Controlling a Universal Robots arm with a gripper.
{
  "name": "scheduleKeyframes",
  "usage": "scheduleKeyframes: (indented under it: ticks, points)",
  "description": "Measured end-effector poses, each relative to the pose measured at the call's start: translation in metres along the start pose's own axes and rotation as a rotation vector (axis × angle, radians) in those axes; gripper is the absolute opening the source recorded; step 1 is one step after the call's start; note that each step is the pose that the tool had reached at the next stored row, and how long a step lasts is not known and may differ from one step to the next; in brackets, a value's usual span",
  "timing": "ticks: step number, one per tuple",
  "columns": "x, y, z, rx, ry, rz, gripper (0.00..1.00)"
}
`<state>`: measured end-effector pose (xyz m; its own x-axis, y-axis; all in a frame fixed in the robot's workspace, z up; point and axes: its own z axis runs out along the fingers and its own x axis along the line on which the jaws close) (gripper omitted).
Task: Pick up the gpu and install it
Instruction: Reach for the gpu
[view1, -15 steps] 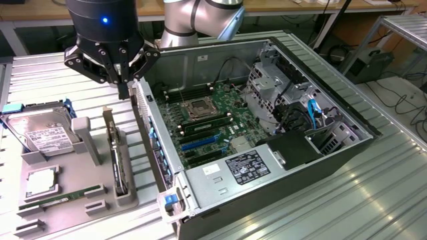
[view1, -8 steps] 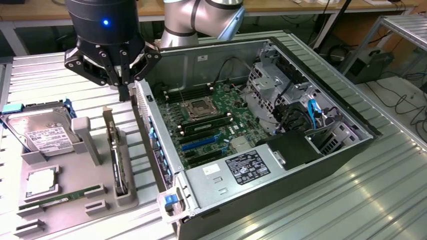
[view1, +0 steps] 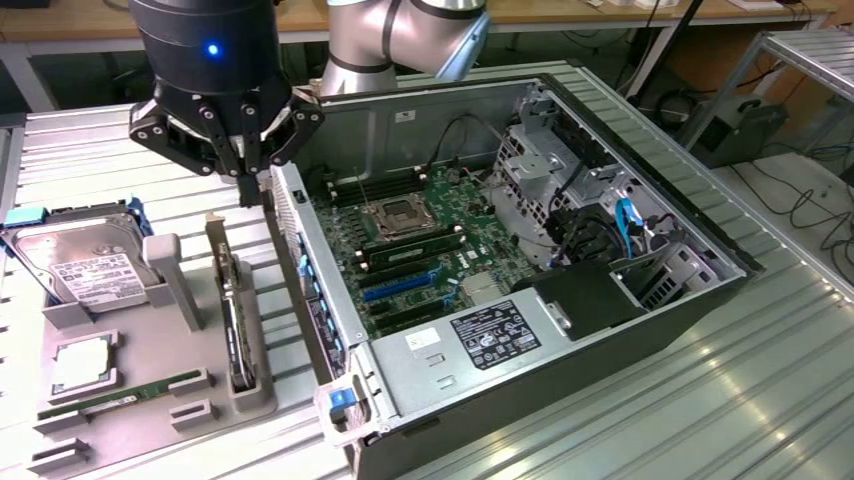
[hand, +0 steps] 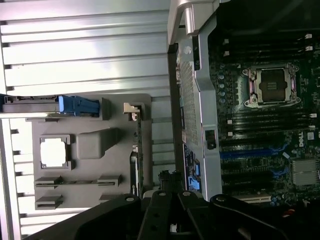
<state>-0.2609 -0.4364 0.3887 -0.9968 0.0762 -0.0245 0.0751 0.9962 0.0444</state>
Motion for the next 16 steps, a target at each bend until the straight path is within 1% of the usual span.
scheduleKeyframes:
  ticks: [7, 8, 16]
  points:
    - [0.0, -0.0046, -0.0002, 0.0, 0.0, 0.0, 0.11]
    - [-0.001, -0.0073, -0.0003, 0.0, 0.0, 0.0, 0.11]
    - [-0.001, -0.0121, -0.0004, 0.0, 0.0, 0.0, 0.11]
